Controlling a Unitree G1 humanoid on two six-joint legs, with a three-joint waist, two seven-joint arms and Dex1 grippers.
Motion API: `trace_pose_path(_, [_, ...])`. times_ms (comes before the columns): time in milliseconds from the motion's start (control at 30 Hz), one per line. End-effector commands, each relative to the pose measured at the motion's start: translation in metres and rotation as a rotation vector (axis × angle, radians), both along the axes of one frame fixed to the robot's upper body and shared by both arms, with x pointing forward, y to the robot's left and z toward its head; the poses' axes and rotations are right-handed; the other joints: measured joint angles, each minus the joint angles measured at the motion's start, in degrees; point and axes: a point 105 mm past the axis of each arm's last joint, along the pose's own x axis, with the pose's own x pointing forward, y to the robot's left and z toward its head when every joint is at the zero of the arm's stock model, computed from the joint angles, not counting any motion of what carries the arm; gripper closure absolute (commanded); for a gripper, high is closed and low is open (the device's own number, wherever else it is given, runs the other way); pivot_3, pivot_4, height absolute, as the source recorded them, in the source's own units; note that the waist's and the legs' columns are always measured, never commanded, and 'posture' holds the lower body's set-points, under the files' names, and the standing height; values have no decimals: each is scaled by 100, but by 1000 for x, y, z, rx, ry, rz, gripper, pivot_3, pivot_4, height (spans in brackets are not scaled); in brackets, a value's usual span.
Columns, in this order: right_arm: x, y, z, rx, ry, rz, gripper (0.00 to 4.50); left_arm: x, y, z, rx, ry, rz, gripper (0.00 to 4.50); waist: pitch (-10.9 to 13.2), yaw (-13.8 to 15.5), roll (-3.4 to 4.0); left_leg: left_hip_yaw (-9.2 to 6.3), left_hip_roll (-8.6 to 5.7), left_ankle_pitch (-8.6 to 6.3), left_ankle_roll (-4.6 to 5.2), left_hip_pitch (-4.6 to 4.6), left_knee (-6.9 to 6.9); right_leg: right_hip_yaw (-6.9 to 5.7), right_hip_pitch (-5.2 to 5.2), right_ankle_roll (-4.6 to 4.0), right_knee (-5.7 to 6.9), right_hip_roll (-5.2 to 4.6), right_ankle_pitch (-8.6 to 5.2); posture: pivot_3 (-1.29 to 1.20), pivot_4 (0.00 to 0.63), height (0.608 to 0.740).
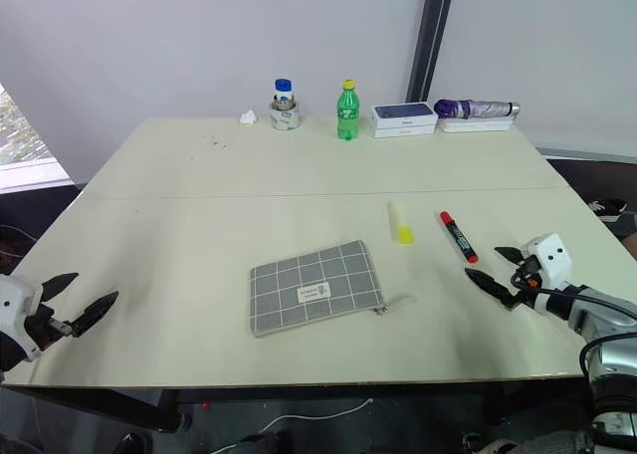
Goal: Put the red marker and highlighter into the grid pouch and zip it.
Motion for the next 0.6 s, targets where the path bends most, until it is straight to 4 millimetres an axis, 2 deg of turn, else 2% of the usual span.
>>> trace_pose_path(33, [0, -13, 22, -15, -69, -22, 0, -2, 0, 15, 28, -57, -13, 31, 0, -2, 0, 0, 0, 0, 0, 0, 0, 1, 0, 0, 0, 0, 0, 0, 150, 740])
trace_pose_path(167, [-2, -15, 20, -6, -70, -35, 0, 0, -3, 12, 58, -67, -1, 31, 0, -1, 0, 1, 0, 0, 1, 1, -1, 2, 0, 0, -1, 0, 0, 0, 150, 740])
trace_pose_path(367, [-3, -17, 23, 2, -79, -41, 0, 2, -15, 10, 48, -65, -77, 31, 0, 4, 0, 4, 0, -1, 1, 2, -1, 3, 0, 0, 0, 0, 0, 0, 150, 740])
trace_pose_path(600, [0, -7, 29, 9, -101, -19, 0, 1, -25, 8, 47, -74, -132, 31, 0, -2, 0, 4, 1, -1, 1, 2, -1, 4, 0, 0, 0, 0, 0, 0, 150, 740])
